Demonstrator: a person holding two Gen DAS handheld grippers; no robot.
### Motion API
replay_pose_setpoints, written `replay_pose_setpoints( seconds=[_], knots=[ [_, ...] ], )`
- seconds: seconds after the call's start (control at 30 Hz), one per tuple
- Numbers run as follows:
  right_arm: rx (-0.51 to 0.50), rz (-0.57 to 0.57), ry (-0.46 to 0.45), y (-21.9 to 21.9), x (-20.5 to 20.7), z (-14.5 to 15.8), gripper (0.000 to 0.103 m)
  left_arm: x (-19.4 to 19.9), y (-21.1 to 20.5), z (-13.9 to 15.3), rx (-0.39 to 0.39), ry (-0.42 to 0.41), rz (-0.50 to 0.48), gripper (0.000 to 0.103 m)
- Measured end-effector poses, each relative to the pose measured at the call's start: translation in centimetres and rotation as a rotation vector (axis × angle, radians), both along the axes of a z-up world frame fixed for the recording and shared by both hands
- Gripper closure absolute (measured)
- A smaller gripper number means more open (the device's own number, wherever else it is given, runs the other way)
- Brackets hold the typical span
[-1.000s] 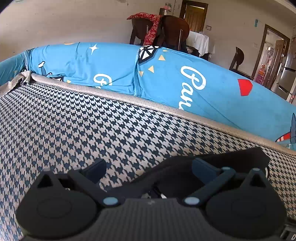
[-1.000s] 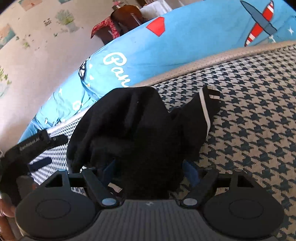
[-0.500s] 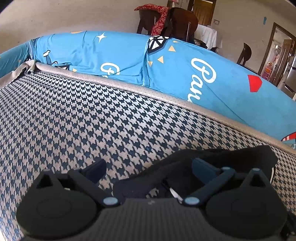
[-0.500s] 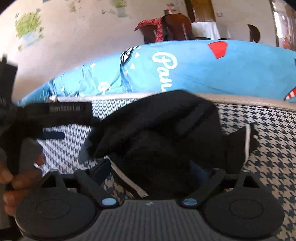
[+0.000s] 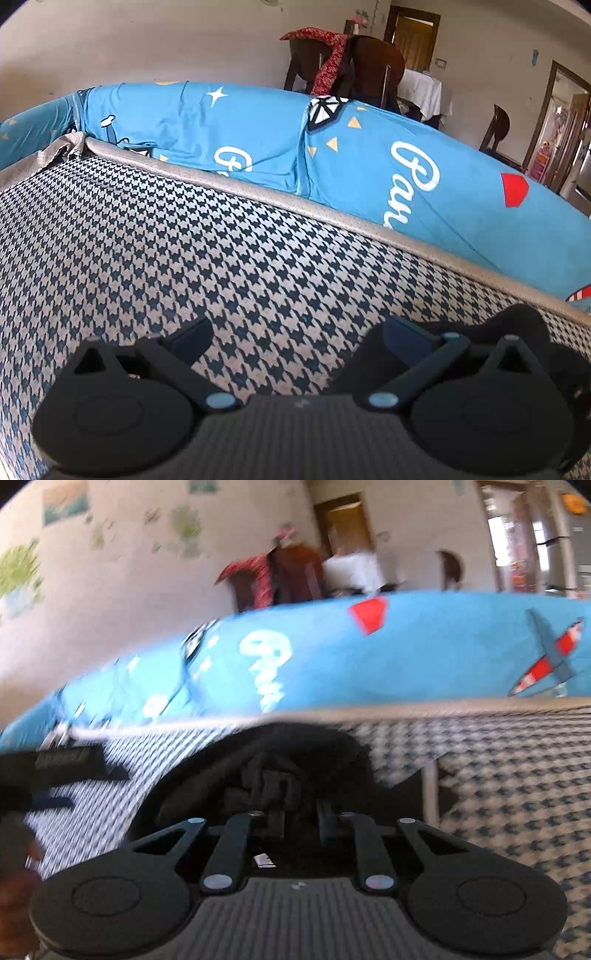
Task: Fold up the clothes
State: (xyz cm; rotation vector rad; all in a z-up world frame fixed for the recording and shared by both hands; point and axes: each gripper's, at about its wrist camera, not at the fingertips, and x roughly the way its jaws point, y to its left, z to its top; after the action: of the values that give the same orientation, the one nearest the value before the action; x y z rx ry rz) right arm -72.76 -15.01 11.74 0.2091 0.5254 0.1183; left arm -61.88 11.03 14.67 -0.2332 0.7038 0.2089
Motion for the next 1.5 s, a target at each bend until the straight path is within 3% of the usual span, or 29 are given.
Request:
replay_pose_setpoints(
  seconds=[0.1,0.3,0.43,0.57,0.73,0.9,1.07,1.33,1.5],
  knots=[
    [0.037,-0.113,0.016,-2.3,0.2,0.3,0.087,0.2,-0.5,-0.4,-0.002,0.017,-0.014,0.000],
    [0.012,-0.333,0.040,-6.0,0.1,0.6,0.090,0.5,-2.3,-1.9,-0.013,0.072,-0.079,0.000],
    [0.079,-0.364,0.106,-8.4,-0.1,0.2,0.089,0.5,-4.5,-3.4,-0.009,0.116,-0.154,0.000],
    [0.144,-0.325,0.115,-9.7,-1.1,0.8,0.081,0.4,-6.7,-4.3,0.020,0.135,-0.226,0.000],
    [0.138,-0.239,0.102,-9.6,-2.3,1.5,0.071,0.1,-8.5,-4.8,0.042,0.131,-0.268,0.000],
    [0.108,-0.190,0.074,-9.9,-4.4,2.4,0.054,0.0,-9.0,-4.7,0.037,0.123,-0.273,0.000],
    [0.186,-0.061,0.070,-9.9,-5.6,2.3,0.053,0.2,-9.0,-4.9,0.019,0.129,-0.271,0.000],
    [0.344,0.069,0.172,-7.8,-3.8,0.0,0.053,0.1,-8.8,-4.8,0.010,0.124,-0.277,0.000],
    [0.349,0.086,0.194,-6.4,-2.4,-1.0,0.053,-0.1,-8.5,-4.3,0.014,0.104,-0.283,0.000]
  ],
)
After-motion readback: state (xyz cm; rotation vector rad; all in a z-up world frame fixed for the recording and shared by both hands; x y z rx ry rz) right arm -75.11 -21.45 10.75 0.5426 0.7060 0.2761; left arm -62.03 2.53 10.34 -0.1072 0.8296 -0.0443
